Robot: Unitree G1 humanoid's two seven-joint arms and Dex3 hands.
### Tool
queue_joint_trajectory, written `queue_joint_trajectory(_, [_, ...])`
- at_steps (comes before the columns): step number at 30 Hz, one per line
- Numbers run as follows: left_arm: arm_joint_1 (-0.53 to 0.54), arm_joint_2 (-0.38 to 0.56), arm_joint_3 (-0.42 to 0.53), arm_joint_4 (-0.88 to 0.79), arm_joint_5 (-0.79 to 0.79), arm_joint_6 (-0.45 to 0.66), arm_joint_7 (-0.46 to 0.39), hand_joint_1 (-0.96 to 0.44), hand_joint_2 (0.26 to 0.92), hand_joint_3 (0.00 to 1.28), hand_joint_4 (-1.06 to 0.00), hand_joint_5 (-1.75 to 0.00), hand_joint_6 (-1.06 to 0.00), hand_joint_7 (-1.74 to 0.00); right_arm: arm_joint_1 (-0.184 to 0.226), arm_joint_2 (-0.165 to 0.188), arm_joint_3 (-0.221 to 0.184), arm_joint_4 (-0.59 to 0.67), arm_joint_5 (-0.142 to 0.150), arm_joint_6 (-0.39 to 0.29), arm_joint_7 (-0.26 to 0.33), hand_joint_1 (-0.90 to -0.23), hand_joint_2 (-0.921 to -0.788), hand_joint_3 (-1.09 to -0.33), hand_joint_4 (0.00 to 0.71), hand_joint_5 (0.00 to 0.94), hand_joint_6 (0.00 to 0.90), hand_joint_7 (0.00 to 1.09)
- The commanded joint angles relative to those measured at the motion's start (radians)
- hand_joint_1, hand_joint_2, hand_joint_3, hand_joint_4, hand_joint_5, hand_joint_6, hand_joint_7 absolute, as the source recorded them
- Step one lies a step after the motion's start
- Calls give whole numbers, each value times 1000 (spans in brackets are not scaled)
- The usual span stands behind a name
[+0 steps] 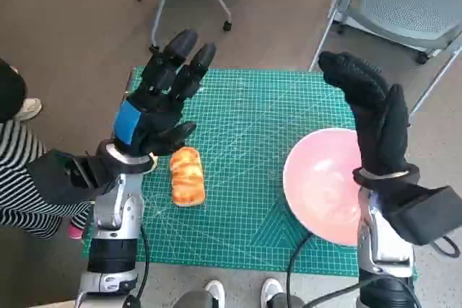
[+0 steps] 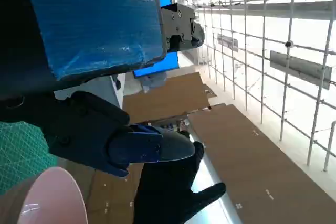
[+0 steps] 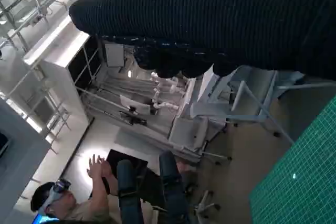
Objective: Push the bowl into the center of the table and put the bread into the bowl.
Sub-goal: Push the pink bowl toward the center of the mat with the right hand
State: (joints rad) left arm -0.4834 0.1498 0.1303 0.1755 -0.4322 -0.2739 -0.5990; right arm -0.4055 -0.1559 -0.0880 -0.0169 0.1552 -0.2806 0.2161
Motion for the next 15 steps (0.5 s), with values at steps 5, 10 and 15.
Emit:
queue_joint_trajectory(5, [12,-9,-4,-12,-3,10,3,-604,921,340,-86,-4,1,-299,29,-10,-7,3,4,19,9,-735,-921,-741,203,5,46,585])
queue_joint_trajectory(10, [16,-11,-5,-13,-4,11,1,-603,921,340,-85,-3,1,-307,29,-8,-6,4,-2,20,6,-734,-921,-741,204,5,46,585])
queue_joint_trajectory(15, [11,-11,-2,-6,-8,15,-2,-595,921,341,-85,-3,1,-308,29,-9,-5,4,-6,19,6,-728,-921,-742,205,4,45,586])
